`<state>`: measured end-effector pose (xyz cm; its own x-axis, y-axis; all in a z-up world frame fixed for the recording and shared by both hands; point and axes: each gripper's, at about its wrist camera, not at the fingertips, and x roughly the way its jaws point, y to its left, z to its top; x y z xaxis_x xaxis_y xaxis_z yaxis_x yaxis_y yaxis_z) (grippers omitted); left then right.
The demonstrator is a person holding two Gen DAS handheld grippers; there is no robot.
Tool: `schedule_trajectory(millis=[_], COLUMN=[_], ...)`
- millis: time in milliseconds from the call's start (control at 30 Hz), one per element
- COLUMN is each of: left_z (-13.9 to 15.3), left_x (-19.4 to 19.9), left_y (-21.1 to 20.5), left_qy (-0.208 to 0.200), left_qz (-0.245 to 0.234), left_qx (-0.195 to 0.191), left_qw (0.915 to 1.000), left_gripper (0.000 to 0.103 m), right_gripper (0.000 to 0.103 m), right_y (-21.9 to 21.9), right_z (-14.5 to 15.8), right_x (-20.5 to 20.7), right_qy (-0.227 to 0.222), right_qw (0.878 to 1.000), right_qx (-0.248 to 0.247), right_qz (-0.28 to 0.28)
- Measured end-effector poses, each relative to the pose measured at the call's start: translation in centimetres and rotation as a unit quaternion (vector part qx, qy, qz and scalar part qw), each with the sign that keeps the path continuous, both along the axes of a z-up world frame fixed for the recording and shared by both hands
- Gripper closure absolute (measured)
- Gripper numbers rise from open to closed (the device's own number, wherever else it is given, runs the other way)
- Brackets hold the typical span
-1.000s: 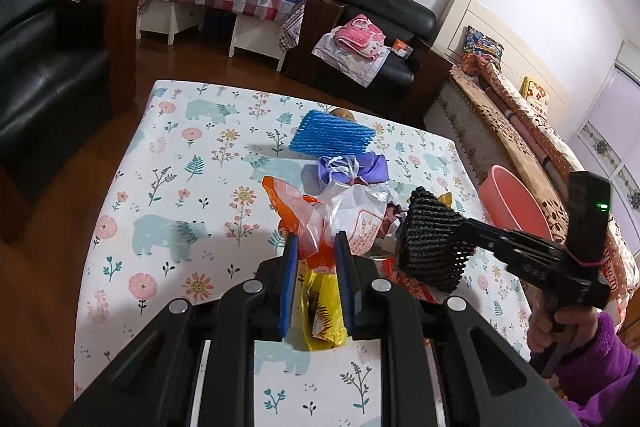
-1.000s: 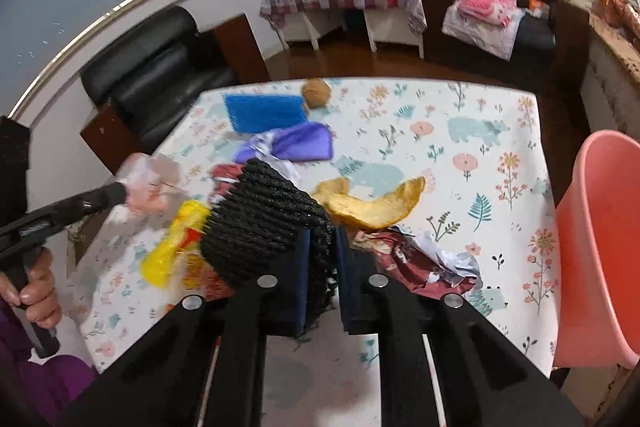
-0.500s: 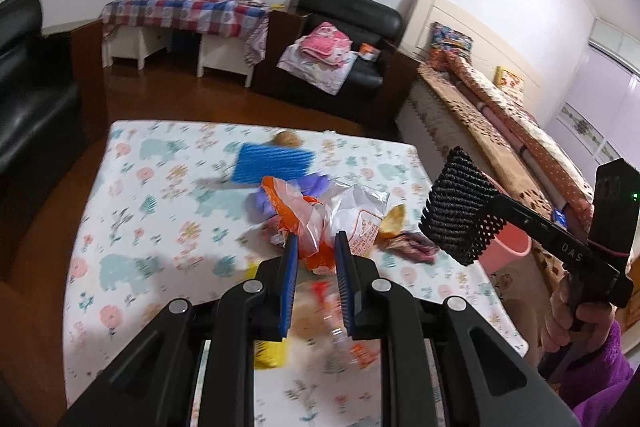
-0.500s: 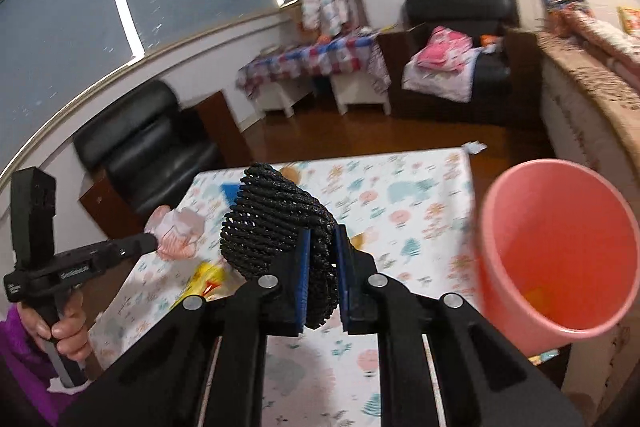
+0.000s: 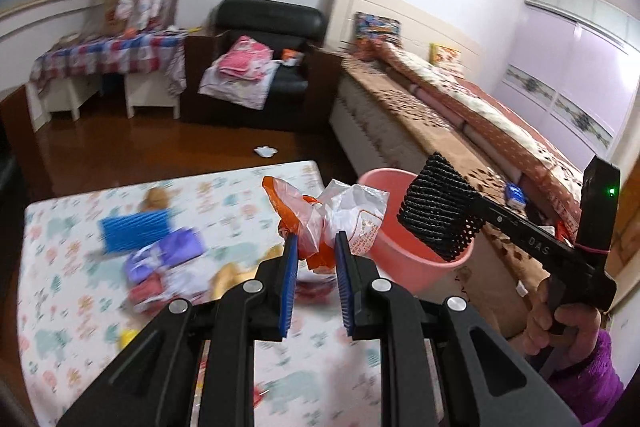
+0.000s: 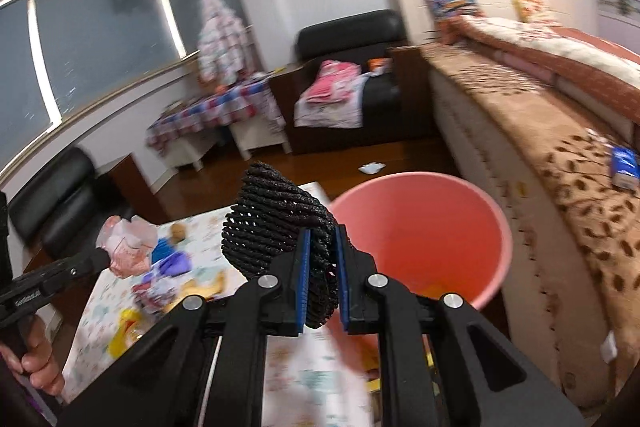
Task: Collect trash
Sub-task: 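Drop the black net and clear bag into the pink bucket with both tools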
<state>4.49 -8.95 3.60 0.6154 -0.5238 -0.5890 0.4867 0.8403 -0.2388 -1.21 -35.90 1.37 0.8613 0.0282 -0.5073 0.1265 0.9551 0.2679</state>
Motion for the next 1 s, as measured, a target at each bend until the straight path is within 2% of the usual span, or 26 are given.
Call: schedule_trajectory(millis=[133, 300, 500, 733, 1000], left_z=[0.3, 0.1, -1.8, -4.6, -7.0], left_x=[0.8, 1.6, 3.1, 4.9, 5.9], left_y=[-4.1, -8.9, -13.8, -16.9, -18.2], left_qy=[0.002, -0.002, 0.012, 0.036, 0.053], left_qz=[-0.03, -0.061, -0.083, -0.091, -0.096], left_qx=[0.002, 0.018, 0.041, 0.059, 0.075], left_qw=[0.9995, 0.998, 0.9956, 0.9935, 0.9912], left_gripper=[0.085, 0.085, 0.085, 0.085, 0.081], right_gripper=[0.09, 0.09, 0.09, 0.09, 0.09], right_y=[-2.6, -4.4, -5.7, -6.6, -6.6], right_z=[-0.5, -1.3, -2.5, -3.9, -4.6], right_x=[-0.6, -0.9, -0.3, 0.8, 1.9], right_qy=[0.002, 0.004, 0.013, 0.025, 0.036], right_qw=[0.999, 0.997, 0.995, 0.995, 0.994], right_qx=[-0.011, -0.02, -0.025, -0.024, -0.027], right_qz=[-0.048, -0.073, -0.091, -0.097, -0.1])
